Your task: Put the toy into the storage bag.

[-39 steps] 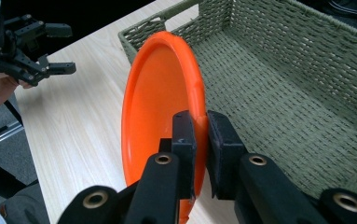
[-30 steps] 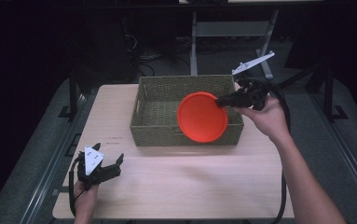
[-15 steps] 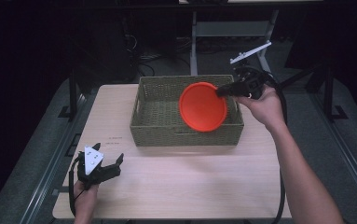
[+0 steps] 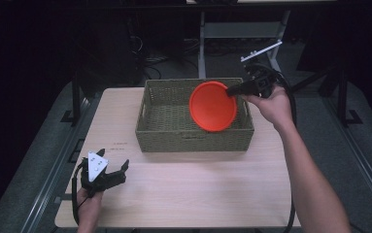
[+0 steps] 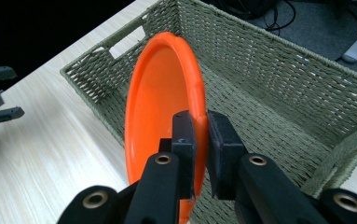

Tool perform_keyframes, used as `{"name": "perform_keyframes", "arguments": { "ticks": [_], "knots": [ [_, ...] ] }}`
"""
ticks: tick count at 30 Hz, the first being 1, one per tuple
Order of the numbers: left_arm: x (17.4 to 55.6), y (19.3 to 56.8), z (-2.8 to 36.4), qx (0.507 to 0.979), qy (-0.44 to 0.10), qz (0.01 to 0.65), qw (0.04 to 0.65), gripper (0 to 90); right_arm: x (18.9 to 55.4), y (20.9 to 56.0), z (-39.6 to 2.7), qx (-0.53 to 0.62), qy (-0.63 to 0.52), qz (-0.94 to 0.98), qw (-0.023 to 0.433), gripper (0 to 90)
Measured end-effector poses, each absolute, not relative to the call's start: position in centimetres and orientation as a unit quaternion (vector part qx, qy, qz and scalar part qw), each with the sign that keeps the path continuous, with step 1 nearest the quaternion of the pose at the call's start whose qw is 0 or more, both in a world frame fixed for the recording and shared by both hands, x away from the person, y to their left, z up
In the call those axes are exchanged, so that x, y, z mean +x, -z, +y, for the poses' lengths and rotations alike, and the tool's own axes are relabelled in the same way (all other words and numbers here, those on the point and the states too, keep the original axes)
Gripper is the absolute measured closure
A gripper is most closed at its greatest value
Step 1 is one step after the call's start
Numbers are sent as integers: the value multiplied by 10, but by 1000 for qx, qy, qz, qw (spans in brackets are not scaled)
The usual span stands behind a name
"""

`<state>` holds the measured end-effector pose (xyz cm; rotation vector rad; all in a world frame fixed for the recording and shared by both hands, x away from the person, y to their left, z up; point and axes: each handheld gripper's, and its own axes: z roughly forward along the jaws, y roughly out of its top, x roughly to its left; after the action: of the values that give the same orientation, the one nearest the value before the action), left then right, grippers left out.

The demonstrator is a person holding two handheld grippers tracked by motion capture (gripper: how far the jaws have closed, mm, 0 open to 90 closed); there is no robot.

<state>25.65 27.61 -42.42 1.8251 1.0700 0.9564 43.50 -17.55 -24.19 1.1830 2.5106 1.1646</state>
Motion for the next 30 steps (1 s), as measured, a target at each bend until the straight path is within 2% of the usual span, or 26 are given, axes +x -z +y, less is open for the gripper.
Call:
{"name": "perform_keyframes", "arguments": {
  "ticks": [30],
  "knots": [
    [256,424,275,722,-378,420,400,128,471,269,-179,448,-358,815,84,819]
  ]
}}
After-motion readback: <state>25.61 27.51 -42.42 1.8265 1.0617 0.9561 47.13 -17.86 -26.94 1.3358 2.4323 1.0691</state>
